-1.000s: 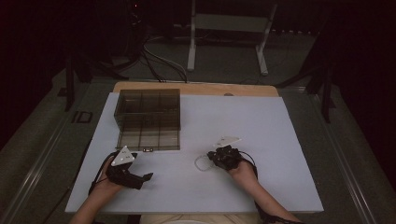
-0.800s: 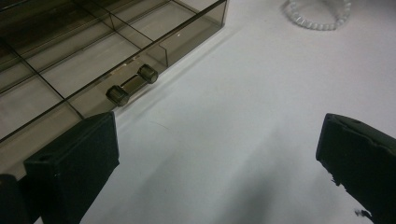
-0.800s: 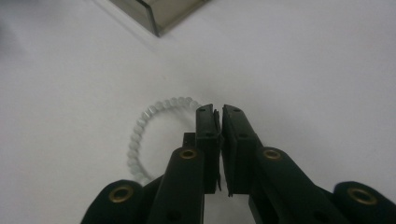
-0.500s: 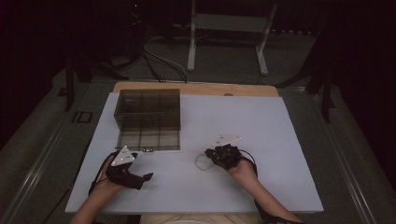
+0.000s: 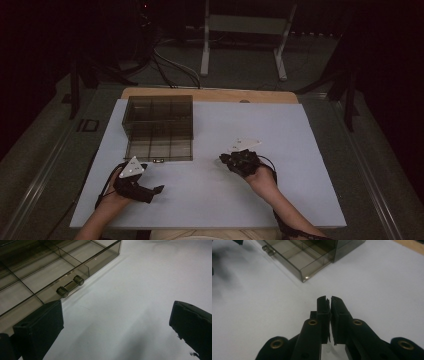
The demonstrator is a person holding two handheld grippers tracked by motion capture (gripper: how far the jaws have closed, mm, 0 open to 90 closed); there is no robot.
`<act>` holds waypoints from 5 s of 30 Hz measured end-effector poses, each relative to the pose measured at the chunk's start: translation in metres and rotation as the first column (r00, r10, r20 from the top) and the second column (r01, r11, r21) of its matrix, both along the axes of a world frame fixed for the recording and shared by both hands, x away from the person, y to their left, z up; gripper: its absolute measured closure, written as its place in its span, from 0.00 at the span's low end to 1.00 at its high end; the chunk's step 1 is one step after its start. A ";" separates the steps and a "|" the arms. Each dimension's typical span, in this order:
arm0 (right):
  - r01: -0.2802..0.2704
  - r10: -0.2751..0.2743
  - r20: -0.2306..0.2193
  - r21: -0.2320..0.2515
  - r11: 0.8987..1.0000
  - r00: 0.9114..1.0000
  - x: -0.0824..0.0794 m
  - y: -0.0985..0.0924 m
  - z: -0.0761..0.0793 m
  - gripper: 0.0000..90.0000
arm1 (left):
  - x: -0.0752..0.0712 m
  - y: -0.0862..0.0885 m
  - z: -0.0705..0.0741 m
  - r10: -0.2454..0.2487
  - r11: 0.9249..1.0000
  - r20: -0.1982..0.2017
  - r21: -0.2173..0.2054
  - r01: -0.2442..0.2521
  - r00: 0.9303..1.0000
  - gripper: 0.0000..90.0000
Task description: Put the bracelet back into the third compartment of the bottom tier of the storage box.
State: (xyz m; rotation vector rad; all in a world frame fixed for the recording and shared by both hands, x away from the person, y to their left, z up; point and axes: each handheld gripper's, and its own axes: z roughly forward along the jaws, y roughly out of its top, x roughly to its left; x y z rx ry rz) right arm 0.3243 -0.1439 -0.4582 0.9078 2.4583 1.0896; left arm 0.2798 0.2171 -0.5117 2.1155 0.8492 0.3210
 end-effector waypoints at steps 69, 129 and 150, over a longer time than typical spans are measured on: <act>-0.078 0.073 0.109 0.040 0.996 0.991 0.048 0.071 0.060 0.95 | -0.001 0.001 0.001 -0.012 1.000 0.014 -0.002 0.012 1.000 0.01; -0.115 0.115 0.010 0.013 0.993 0.993 0.069 0.140 0.005 0.95 | -0.002 0.002 0.002 -0.014 1.000 0.017 -0.012 0.015 1.000 0.01; -0.074 0.073 -0.031 -0.015 0.997 0.997 0.080 0.135 -0.021 0.95 | -0.002 0.001 0.001 -0.019 1.000 0.014 -0.007 0.019 1.000 0.01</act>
